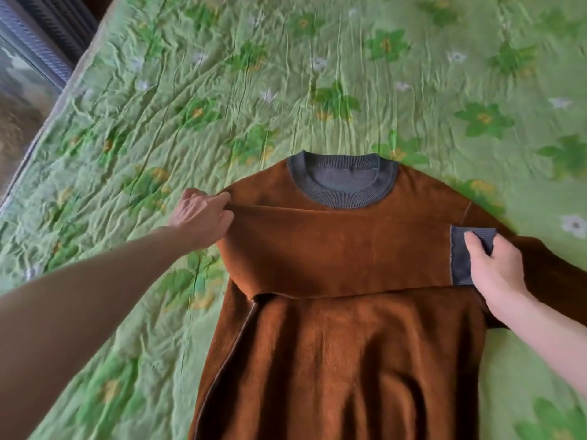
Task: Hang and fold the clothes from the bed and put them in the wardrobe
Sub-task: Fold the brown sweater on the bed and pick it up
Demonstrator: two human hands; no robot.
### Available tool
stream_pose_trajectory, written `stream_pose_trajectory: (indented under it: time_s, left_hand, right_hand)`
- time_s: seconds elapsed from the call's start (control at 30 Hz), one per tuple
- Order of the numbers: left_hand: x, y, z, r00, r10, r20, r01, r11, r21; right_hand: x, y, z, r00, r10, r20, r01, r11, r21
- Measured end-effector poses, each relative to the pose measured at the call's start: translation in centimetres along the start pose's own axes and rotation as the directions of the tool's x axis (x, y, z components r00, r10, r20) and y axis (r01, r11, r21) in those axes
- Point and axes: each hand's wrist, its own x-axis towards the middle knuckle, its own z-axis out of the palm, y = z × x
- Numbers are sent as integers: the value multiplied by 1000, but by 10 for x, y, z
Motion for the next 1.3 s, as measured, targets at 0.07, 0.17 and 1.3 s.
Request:
stream_pose_trajectory:
  time_s: [0.07, 0.17, 1.3]
  left_hand:
    - [10, -11, -15, 996, 85, 12, -86, 991, 103]
    - [26, -26, -31, 984, 169, -58, -155, 970, 188]
    - [-35, 67, 83, 958, -32, -285, 10, 997, -77]
  right_hand:
    - [-4, -2, -1, 999, -48, 16, 49, 997, -62]
    - [-10, -4, 2, 992, -120, 30, 124, 977, -172]
    - [-13, 32, 52, 672, -711, 207, 695, 509, -508]
